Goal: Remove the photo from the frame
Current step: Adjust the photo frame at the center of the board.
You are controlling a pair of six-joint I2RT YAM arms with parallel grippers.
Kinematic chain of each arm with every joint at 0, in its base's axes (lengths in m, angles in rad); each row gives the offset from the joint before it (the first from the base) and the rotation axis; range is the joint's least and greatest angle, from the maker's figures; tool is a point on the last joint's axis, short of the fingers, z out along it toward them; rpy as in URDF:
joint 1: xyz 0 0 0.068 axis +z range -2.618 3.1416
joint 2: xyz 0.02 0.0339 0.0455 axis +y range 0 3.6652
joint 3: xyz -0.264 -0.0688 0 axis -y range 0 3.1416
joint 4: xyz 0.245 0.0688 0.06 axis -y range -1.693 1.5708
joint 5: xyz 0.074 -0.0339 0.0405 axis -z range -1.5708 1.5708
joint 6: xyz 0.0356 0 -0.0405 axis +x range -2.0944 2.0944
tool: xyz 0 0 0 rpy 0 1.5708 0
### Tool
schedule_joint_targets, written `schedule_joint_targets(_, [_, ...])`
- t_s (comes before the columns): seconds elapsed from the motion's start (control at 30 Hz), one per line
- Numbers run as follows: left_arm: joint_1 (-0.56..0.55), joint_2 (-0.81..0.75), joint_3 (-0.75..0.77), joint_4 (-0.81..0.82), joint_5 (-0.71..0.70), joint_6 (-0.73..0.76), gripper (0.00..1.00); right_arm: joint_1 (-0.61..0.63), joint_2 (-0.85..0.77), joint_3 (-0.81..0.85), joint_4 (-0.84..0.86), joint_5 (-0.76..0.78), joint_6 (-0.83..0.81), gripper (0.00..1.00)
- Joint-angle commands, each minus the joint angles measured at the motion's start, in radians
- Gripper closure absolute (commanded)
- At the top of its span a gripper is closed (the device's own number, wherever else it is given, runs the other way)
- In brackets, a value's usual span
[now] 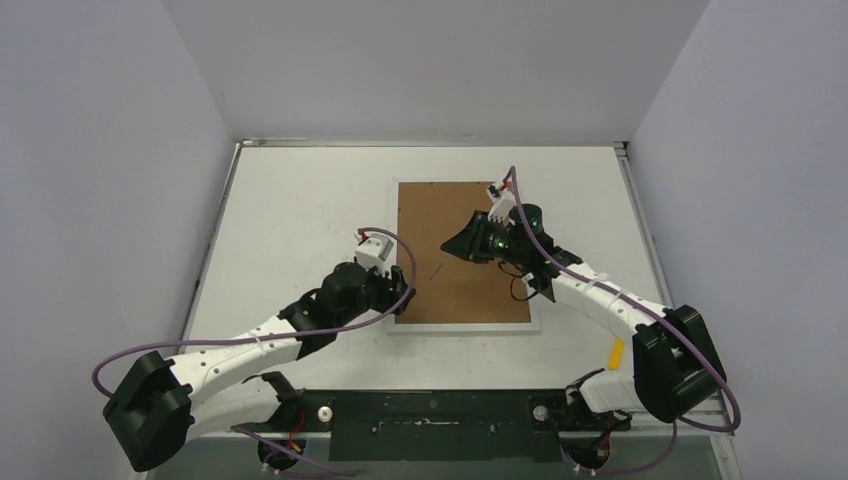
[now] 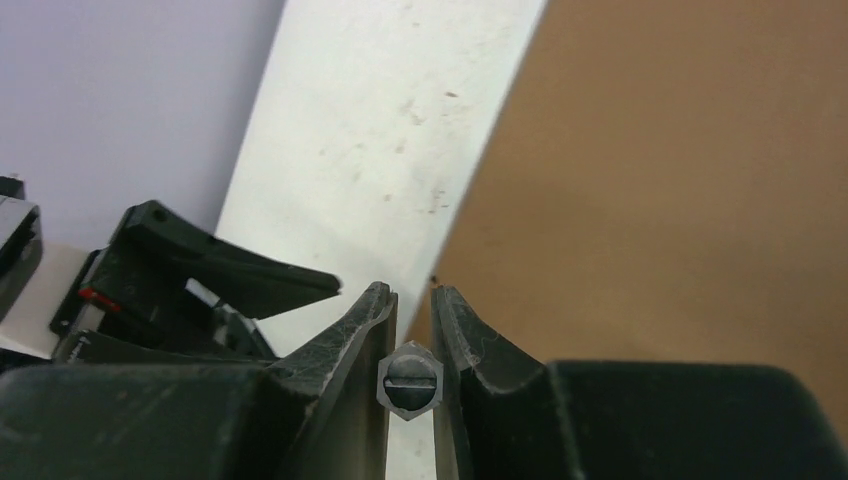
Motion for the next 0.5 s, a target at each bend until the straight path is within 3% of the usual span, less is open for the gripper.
schedule_joint_targets(0.0, [-0.005,-0.018,-0.019,0.293,0.111,0.209,0.43,0.047,0.004,-0.031,0.223,-0.058,0.092,0.95])
schedule_joint_targets(0.23, [-0.006,0.008,0.028,0.309,0.153,0.292,0.43,0.1,0.014,-0.024,0.222,-0.034,0.092,0.95])
schedule_joint_targets(0.47, [-0.005,0.092,0.075,0.323,0.239,0.305,0.49,0.132,0.015,-0.013,0.222,-0.024,0.095,0.95])
